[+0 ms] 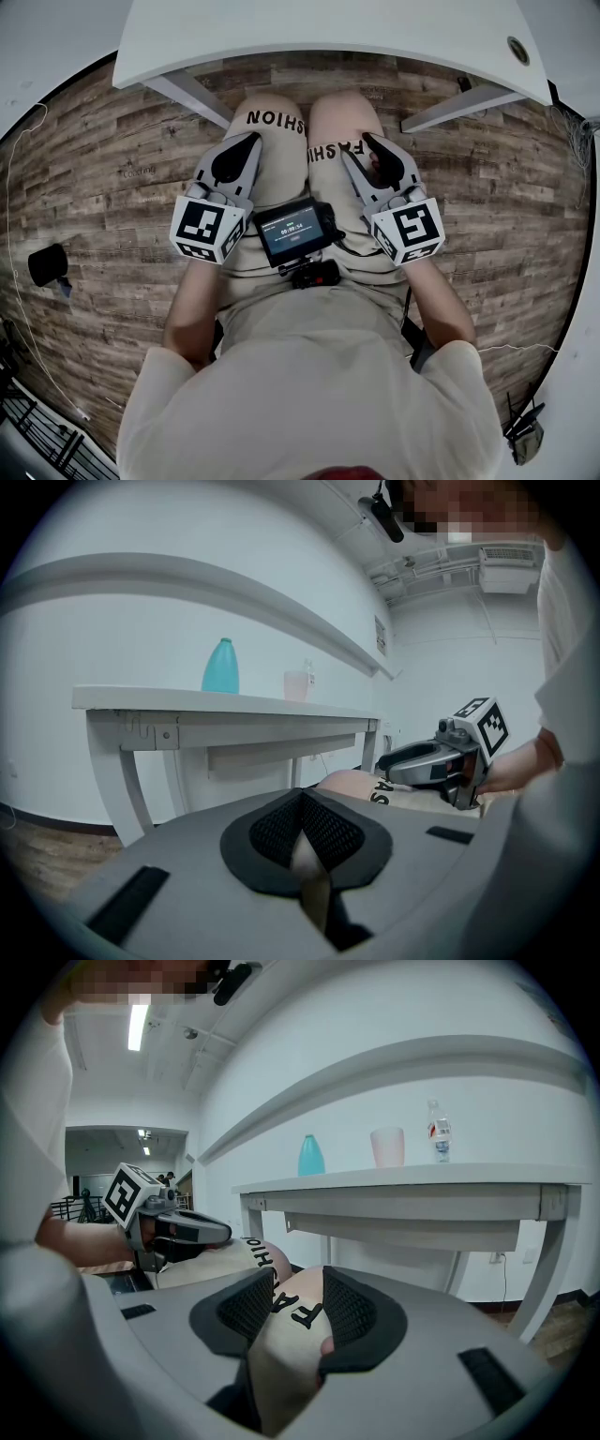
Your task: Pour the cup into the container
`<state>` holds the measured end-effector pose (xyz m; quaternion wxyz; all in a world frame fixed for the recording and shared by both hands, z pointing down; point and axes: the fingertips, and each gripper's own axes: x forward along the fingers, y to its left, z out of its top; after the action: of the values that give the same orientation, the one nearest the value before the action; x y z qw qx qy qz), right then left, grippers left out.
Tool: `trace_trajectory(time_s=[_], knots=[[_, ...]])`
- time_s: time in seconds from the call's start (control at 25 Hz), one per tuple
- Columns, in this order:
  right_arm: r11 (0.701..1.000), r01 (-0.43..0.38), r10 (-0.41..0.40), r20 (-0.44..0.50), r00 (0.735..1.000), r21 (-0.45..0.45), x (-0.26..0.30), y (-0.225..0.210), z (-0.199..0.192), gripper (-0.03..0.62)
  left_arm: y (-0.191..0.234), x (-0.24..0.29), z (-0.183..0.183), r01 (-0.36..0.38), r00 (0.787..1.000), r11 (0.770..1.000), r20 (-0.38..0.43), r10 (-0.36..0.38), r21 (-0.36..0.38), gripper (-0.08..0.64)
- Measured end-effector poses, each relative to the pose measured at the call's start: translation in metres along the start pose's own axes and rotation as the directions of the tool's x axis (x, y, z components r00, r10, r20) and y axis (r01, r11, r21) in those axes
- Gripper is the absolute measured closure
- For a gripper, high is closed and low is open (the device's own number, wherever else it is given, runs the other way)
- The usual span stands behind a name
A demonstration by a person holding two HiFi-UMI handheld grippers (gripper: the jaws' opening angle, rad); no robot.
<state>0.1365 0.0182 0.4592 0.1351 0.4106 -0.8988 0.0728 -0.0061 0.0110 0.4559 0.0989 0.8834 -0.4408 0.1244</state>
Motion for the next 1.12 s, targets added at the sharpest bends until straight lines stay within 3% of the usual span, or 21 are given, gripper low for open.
trace_trajectory(time_s=[1.12], knots=[[1.0,-0.002,0.002,-0.003,1.0,-0.008,0.0001,-0.0001,-0.001,0.428,-0.0007,0.0007,-0.0008,-0.002,1.0,1.0,-0.001,0.002,0.0,0.549]])
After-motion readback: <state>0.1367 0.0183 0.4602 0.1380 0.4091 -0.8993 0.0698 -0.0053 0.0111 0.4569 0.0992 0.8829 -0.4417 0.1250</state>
